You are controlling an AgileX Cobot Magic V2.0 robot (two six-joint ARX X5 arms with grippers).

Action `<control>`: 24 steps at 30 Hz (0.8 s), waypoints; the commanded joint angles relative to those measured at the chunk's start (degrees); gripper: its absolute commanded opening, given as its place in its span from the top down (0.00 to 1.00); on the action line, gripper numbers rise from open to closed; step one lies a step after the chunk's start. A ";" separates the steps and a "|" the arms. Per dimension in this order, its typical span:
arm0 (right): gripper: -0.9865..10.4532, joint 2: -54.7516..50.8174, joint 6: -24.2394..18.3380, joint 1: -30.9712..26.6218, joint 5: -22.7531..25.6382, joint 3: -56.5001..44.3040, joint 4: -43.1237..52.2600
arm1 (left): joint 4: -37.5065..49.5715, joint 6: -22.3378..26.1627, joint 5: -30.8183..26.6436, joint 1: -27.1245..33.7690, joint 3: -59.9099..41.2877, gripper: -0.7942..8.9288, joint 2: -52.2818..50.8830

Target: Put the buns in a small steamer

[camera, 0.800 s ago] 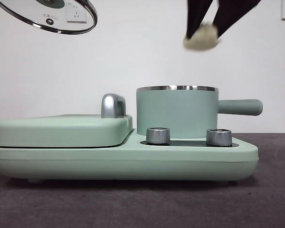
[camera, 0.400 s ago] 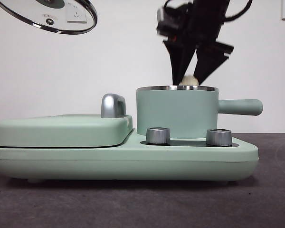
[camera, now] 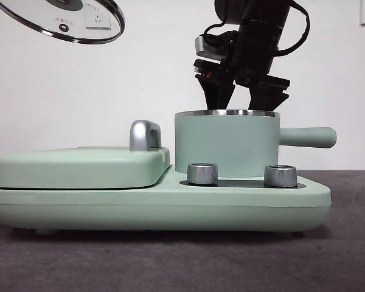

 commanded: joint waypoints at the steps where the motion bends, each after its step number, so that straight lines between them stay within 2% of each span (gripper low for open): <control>1: 0.57 -1.49 -0.63 0.42 0.13 1.46 0.26 | 1.36 0.00 -0.11 -0.17 0.94 0.91 -0.07; 4: 0.57 -5.31 -0.61 1.29 1.49 1.44 3.50 | 1.36 -0.07 -0.11 -0.17 0.94 0.91 -0.07; 10: 0.58 -14.43 -0.61 5.95 6.51 -1.62 19.58 | 0.07 -0.68 -0.11 -0.17 0.94 0.91 -0.07; 13: 0.58 -20.63 -0.57 8.41 8.33 -10.05 29.68 | -0.48 -0.70 -0.11 -0.17 0.94 0.91 -0.07; 18: 0.58 -29.07 -0.31 10.03 10.27 -23.23 39.23 | -0.79 -0.70 -0.11 -0.20 0.94 0.91 -0.07; 24: 0.59 -41.20 1.18 10.16 10.82 -38.95 41.46 | -1.03 -0.68 -0.09 -0.28 0.94 0.91 -0.07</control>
